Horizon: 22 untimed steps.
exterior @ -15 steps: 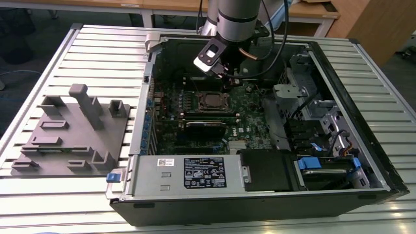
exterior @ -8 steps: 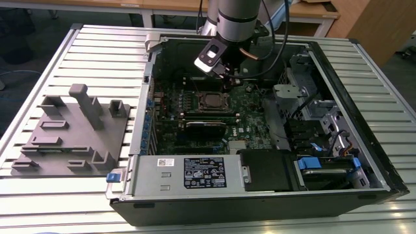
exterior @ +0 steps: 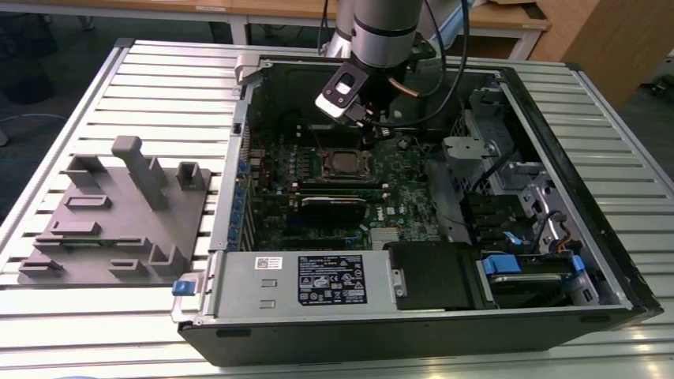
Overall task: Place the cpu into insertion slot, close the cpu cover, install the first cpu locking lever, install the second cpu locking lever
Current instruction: 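Close the cpu cover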
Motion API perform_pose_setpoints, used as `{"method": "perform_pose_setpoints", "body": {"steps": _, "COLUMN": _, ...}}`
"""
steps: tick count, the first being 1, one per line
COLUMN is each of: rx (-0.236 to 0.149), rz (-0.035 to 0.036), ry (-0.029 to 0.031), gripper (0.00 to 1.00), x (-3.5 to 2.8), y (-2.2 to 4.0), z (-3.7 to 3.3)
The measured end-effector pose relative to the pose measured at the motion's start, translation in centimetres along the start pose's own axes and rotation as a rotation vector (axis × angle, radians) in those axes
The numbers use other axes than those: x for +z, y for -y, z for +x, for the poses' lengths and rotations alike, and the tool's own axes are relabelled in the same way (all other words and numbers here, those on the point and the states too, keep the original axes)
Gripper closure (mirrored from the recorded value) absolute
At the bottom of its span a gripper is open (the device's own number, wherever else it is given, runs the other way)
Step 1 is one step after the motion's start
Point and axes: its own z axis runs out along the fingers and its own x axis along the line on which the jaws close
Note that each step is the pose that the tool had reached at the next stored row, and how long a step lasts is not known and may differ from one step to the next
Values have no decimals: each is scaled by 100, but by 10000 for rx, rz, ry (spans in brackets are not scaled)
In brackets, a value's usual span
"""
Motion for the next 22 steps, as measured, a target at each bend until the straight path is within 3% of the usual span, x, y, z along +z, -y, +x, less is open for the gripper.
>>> {"method": "perform_pose_setpoints", "body": {"steps": 8, "rx": -74, "rz": 3, "ry": -3, "gripper": 89, "x": 0, "y": 0, "z": 0}}
{"method": "perform_pose_setpoints", "body": {"steps": 22, "rx": -752, "rz": 24, "ry": -31, "gripper": 89, "x": 0, "y": 0, "z": 0}}
